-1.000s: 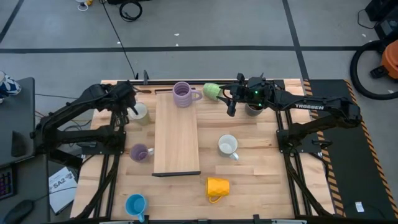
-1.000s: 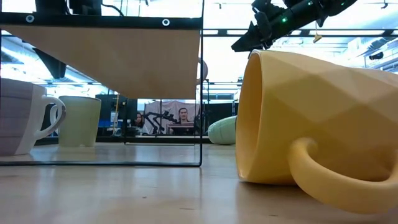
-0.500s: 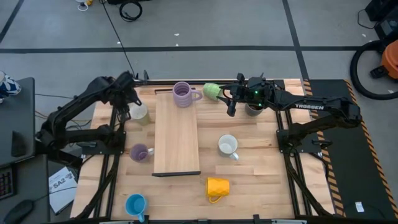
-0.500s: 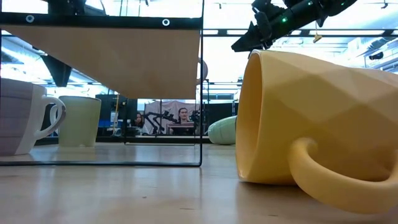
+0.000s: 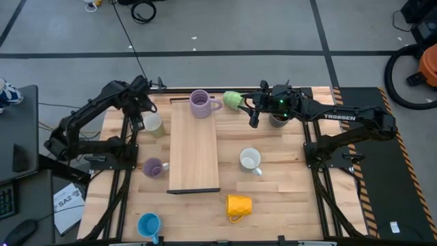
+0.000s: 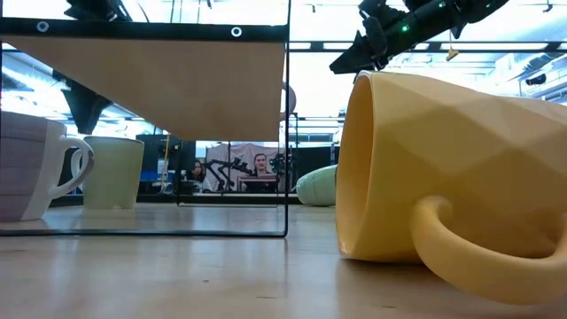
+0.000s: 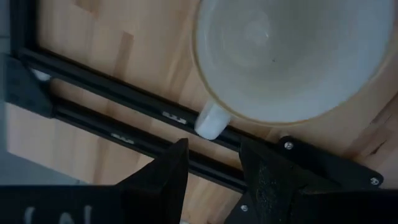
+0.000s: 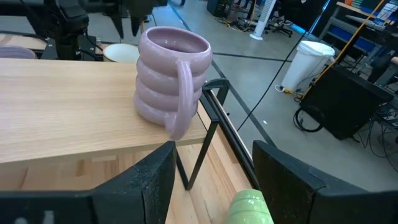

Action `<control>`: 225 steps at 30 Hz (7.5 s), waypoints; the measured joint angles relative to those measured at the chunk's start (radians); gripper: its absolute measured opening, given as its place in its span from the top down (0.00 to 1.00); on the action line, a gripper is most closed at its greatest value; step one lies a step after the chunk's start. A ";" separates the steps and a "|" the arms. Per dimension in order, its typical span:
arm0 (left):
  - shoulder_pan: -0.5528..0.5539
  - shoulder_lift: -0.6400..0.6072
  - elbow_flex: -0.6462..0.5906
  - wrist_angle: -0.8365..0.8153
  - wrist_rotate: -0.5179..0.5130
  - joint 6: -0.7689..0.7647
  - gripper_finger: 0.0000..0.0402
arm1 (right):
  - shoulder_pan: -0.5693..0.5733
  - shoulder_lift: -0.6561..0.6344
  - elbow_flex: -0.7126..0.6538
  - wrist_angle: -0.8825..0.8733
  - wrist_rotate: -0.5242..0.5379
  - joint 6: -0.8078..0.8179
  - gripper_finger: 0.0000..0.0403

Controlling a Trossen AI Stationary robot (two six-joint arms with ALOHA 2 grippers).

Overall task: Place coffee mugs
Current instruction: Put the light green mug on the shelf

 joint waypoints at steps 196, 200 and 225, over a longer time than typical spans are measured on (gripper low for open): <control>-0.435 0.280 0.665 -0.234 0.042 -0.393 0.84 | 0.000 0.000 0.000 0.002 0.001 -0.007 0.46; -0.433 0.295 0.665 -0.229 0.041 -0.394 0.84 | 0.000 0.000 0.000 0.002 0.001 -0.007 0.46; -0.434 0.301 0.664 -0.149 -0.004 -0.404 0.81 | 0.000 0.000 0.000 0.002 0.001 -0.007 0.46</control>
